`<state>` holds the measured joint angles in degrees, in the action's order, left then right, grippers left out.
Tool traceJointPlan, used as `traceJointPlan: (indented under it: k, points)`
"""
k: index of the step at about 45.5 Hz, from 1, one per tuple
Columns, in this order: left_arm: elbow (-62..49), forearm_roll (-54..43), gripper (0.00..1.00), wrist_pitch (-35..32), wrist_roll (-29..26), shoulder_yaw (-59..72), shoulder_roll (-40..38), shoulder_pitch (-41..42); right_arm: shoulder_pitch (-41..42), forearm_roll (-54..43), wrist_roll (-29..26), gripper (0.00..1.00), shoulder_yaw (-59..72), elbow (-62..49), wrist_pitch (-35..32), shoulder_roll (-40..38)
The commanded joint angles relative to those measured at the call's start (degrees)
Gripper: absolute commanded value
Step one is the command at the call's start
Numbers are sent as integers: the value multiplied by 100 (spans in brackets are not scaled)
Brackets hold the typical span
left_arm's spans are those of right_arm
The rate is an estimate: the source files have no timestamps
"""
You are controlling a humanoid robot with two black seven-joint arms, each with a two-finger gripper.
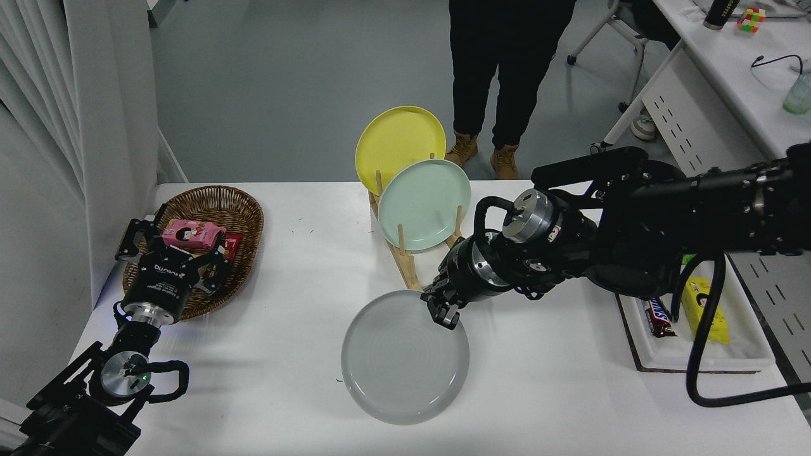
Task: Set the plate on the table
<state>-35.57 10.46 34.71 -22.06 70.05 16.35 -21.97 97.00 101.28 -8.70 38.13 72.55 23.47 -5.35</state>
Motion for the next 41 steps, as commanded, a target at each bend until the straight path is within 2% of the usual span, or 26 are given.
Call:
traceJointPlan:
  k: [1,41]
  points:
    - [-2,0,98,0,0,0,0,0,-286,269,-35,0,28,-39,123,61]
    - [6,0,98,9,0,0,0,0,-1446,427,-203,0,-271,-1041,237,26]
